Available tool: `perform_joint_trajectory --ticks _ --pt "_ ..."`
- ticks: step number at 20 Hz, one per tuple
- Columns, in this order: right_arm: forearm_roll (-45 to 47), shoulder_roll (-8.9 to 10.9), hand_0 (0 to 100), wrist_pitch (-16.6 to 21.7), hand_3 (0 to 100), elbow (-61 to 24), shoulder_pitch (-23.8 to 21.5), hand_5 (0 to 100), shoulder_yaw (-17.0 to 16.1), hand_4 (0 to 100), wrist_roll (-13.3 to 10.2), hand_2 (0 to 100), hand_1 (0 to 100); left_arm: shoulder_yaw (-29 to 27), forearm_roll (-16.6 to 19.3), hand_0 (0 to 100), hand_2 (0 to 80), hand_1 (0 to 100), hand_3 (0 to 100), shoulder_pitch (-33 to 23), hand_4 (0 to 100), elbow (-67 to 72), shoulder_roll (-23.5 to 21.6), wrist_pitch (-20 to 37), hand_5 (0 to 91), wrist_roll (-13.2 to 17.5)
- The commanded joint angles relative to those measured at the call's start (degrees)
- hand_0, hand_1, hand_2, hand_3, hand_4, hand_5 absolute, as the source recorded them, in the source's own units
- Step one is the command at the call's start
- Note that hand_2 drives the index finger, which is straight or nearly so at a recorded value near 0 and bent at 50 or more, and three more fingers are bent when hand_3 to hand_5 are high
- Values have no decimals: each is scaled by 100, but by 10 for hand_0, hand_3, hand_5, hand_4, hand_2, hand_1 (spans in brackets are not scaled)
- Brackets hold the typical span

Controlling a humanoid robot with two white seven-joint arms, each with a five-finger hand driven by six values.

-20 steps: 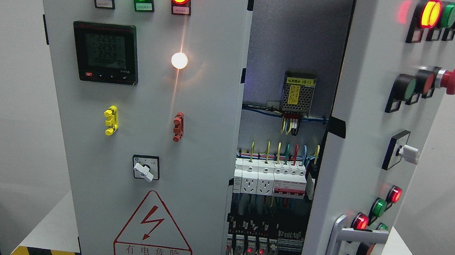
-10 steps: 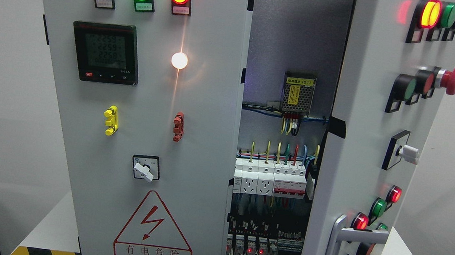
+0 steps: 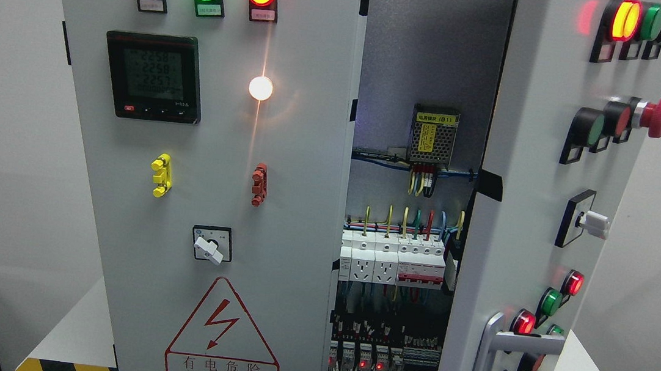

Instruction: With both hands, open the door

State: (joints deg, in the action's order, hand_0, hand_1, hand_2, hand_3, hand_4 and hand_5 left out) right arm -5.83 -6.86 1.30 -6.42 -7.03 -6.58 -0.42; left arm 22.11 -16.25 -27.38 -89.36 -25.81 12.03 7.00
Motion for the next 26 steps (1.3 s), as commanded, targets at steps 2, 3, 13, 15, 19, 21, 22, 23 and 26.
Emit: perform_joint_trajectory --ticks 2,3,13,15,19,21,22,23,26 --pt "3 0 192 1 0 0 0 0 7 0 -2 0 0 311 -404 0 0 0 0 513 0 -1874 -829 53 0 -6" --pt "3 0 192 1 0 0 0 0 -2 0 -2 0 0 320 -457 0 0 0 0 662 0 -1944 -838 36 0 -6" --pt "3 0 192 1 0 0 0 0 -2 0 -2 0 0 857 -633 0 0 0 0 1770 0 -2612 -909 27 0 3" --pt "3 0 192 1 0 0 0 0 -2 0 -2 0 0 857 -869 0 0 0 0 2024 0 -2700 -909 10 0 -6" --pt "-6 0 192 1 0 0 0 0 -2 0 -2 0 0 857 -1415 0 0 0 0 2604 0 -2876 -926 -280 0 -6" --pt "3 0 192 1 0 0 0 0 -2 0 -2 0 0 848 -1521 0 0 0 0 2903 0 -2876 -952 -289 0 -6" --pt "3 0 192 1 0 0 0 0 -2 0 -2 0 0 848 -1608 0 0 0 0 3079 0 -2876 -987 -289 0 -6" --pt "3 0 192 1 0 0 0 0 -2 0 -2 0 0 848 -1731 0 0 0 0 3246 0 -2885 -1005 -289 0 -6" --pt "-6 0 192 1 0 0 0 0 -2 0 -2 0 0 848 -2345 0 0 0 0 3843 0 -2903 -1198 -333 0 -6"
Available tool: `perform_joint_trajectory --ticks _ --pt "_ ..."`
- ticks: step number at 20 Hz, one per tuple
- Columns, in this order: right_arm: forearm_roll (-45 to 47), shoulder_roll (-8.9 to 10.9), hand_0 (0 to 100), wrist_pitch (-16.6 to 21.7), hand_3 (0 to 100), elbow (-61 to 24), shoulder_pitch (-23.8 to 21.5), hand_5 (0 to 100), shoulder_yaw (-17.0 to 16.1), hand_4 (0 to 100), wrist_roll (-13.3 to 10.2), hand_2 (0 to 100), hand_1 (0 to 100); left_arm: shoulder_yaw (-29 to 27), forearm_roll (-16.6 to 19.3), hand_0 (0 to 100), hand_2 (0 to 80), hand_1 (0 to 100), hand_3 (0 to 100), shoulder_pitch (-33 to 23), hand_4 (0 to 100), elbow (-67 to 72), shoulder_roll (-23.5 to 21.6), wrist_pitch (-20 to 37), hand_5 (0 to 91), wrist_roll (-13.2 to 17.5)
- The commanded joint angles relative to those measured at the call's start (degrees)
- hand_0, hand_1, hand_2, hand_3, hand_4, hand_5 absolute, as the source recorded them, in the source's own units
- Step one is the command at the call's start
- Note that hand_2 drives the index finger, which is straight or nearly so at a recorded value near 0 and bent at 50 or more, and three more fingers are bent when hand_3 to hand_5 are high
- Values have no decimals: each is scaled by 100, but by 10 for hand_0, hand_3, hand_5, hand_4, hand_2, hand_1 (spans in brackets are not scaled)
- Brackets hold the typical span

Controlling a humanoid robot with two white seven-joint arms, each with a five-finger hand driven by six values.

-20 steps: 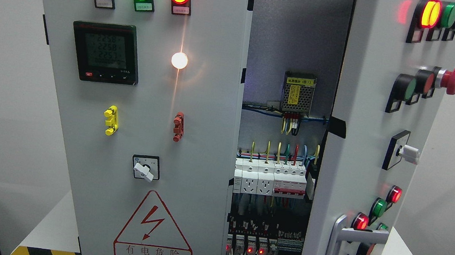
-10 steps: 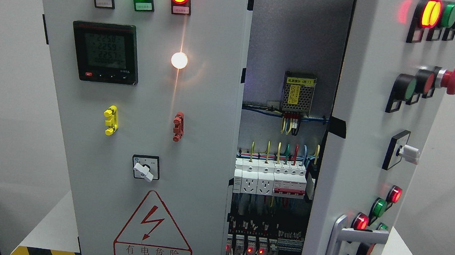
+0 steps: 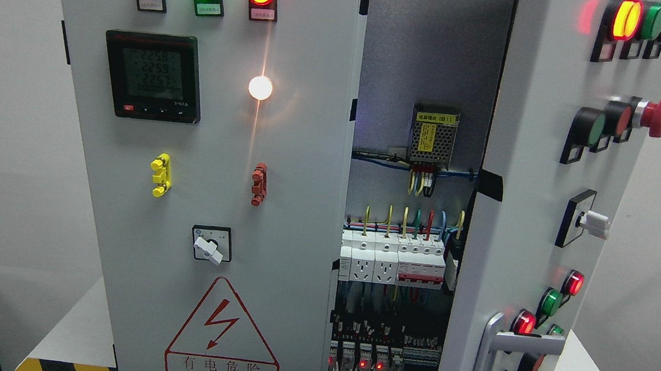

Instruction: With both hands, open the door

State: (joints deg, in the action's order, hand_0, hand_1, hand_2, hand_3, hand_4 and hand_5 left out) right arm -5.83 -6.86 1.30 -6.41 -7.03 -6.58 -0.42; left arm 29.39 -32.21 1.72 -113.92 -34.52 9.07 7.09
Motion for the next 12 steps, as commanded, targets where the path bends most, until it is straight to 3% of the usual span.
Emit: perform_joint_trajectory --ticks 1,3,12 --pt "3 0 192 2 0 0 0 0 7 0 -2 0 0 120 -1030 0 0 0 0 1127 0 -447 -449 -46 0 -15" --pt "-5 0 192 2 0 0 0 0 -1 0 -2 0 0 129 -1454 0 0 0 0 1523 0 -447 -660 -46 0 -15" --pt "3 0 192 2 0 0 0 0 7 0 -2 0 0 1024 -2517 0 0 0 0 3044 0 -447 -1100 -54 0 -6"
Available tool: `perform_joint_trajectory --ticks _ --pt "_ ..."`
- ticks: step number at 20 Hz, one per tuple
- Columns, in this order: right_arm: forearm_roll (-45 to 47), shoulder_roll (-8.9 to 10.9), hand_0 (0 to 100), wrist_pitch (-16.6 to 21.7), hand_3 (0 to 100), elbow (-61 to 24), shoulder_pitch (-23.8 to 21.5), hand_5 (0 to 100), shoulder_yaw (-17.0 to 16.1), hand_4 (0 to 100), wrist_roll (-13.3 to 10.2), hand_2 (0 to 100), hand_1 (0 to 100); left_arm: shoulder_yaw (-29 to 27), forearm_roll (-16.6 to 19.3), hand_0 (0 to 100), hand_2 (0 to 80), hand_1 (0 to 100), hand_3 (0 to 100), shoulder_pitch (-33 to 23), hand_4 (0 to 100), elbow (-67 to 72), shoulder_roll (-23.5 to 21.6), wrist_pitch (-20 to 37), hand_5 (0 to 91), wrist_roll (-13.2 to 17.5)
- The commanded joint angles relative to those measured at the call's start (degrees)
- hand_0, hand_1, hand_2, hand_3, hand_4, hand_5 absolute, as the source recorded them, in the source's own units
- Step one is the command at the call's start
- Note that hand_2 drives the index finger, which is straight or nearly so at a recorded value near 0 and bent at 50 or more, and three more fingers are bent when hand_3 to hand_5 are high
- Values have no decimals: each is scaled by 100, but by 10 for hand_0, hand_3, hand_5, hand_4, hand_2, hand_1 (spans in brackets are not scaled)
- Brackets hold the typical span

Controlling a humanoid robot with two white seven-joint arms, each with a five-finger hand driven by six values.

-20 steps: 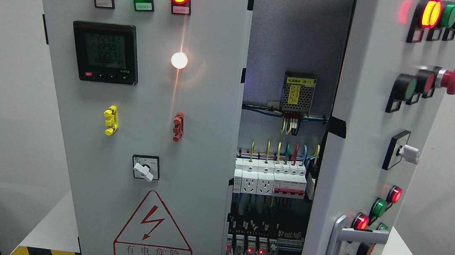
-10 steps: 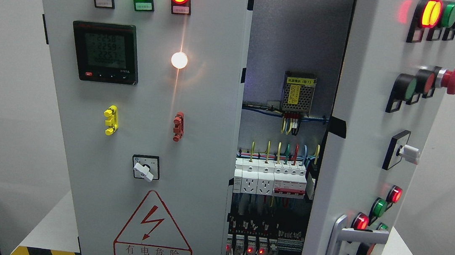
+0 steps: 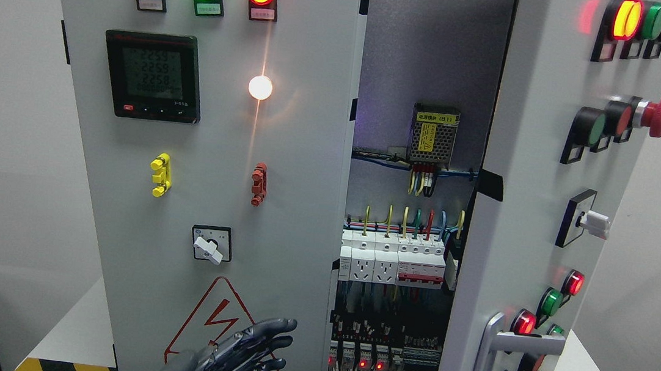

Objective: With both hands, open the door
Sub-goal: 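Reach the left hand up into the gap behind the open door's edge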

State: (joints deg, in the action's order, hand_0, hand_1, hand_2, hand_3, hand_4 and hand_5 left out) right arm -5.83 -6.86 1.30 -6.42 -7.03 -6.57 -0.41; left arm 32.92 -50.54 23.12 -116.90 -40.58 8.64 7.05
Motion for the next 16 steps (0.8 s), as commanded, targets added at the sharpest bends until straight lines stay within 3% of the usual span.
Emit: perform_joint_trajectory --ticks 1,6,13,16 --pt "-6 0 192 2 0 0 0 0 7 0 -3 0 0 759 -833 0 0 0 0 1035 0 -149 -520 -21 0 -2" --pt "3 0 192 2 0 0 0 0 -2 0 -3 0 0 1093 -1694 0 0 0 0 1896 0 -140 -565 -240 0 -2" --pt "-6 0 192 2 0 0 0 0 -2 0 -3 0 0 1480 -1836 0 0 0 0 2679 0 -96 -451 -469 0 -11" --pt "3 0 192 2 0 0 0 0 -2 0 -3 0 0 1761 -2283 0 0 0 0 3223 0 -70 -354 -723 0 -28"
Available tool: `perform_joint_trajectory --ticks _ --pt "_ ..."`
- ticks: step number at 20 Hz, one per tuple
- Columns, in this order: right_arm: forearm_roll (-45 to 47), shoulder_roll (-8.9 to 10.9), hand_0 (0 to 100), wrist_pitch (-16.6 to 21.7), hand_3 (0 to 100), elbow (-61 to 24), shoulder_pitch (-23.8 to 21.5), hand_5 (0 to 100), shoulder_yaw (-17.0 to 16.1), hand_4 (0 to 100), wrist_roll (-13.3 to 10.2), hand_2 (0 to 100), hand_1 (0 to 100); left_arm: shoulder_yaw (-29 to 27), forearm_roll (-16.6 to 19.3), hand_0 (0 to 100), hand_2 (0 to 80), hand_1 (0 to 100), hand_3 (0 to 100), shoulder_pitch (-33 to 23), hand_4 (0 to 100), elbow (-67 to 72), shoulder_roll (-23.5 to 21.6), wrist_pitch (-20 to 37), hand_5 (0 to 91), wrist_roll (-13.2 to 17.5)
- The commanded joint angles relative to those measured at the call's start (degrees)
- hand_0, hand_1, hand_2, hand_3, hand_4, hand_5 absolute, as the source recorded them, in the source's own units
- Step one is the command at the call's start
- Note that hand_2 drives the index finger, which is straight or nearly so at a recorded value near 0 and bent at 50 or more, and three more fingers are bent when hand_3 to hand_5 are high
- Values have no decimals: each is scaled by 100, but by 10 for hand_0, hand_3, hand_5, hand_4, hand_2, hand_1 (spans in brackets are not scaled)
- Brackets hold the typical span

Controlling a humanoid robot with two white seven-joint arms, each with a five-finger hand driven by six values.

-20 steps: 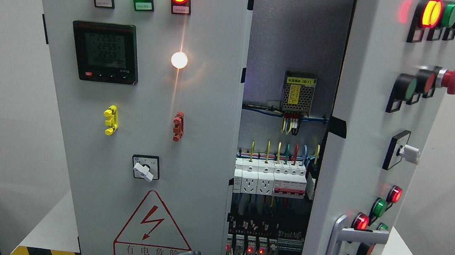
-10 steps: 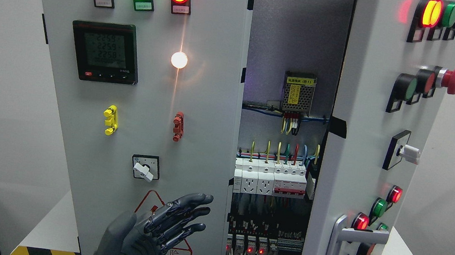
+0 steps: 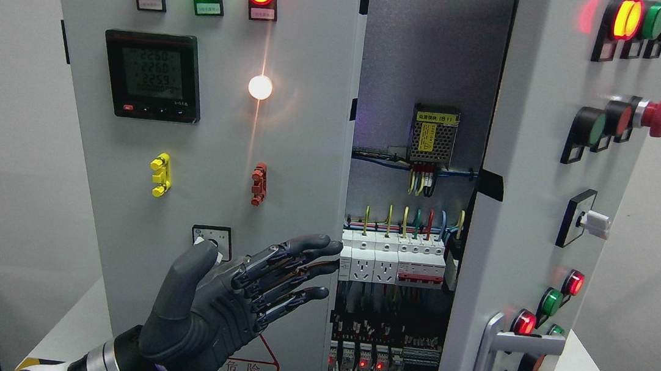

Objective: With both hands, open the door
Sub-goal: 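Reach the left hand up into the gap behind the open door's edge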

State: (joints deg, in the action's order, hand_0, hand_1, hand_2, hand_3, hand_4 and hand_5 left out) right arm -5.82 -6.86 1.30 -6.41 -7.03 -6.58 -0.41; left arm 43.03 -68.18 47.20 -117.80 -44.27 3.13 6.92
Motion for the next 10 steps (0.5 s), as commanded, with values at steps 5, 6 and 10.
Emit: perform_joint_trajectory --ticks 5,6,10 --pt "2 0 192 2 0 0 0 0 -1 0 -3 0 0 795 -1047 0 0 0 0 1230 0 248 445 -742 0 -217" --pt "2 0 192 2 0 0 0 0 -1 0 -3 0 0 795 -1144 0 0 0 0 1309 0 292 524 -787 0 -235" --pt "-7 0 192 2 0 0 0 0 -1 0 -3 0 0 795 -1197 0 0 0 0 1520 0 424 823 -927 0 -253"
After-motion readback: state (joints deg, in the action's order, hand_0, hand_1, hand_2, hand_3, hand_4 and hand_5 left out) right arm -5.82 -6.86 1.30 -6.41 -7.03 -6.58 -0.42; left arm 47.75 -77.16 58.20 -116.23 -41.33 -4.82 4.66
